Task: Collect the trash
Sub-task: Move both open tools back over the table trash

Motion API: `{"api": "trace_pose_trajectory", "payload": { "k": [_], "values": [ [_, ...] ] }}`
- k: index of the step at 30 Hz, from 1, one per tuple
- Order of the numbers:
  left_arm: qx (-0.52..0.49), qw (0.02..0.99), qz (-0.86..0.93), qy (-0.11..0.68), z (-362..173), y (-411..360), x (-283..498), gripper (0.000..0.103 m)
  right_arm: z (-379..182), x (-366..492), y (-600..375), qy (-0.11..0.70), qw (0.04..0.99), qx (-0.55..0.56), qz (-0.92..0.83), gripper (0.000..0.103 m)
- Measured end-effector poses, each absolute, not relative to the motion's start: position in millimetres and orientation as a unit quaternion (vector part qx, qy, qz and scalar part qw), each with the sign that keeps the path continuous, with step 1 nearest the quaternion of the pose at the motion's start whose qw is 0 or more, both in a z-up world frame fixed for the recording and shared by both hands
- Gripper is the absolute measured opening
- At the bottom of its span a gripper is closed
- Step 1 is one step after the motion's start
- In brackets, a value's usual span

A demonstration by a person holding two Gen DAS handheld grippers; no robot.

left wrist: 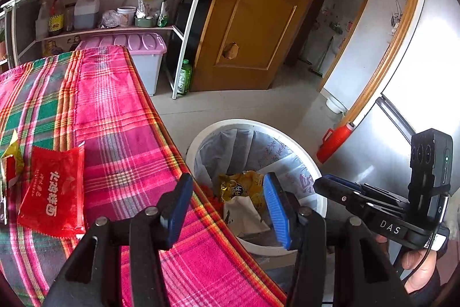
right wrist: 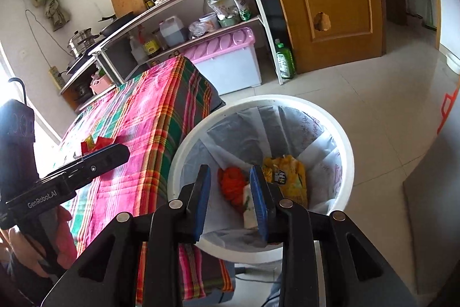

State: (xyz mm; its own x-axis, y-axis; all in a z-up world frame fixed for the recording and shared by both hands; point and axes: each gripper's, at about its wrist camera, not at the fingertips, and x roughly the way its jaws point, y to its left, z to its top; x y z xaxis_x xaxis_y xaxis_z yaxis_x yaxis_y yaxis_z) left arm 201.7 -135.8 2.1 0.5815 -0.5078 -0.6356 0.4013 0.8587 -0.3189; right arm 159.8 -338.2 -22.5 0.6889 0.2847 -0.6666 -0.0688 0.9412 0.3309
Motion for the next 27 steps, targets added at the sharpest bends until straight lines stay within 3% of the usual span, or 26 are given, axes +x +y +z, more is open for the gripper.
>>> {"api": "trace_pose_trajectory", "payload": {
  "k": [27],
  "values": [
    [-0.071, 0.934, -0.144, 0.319, 19.9, -36.0, 140.7, 0.053, 1.7, 142.6, -240.2, 0.374, 0.904, 0.083, 0.188, 0.030]
  ]
}}
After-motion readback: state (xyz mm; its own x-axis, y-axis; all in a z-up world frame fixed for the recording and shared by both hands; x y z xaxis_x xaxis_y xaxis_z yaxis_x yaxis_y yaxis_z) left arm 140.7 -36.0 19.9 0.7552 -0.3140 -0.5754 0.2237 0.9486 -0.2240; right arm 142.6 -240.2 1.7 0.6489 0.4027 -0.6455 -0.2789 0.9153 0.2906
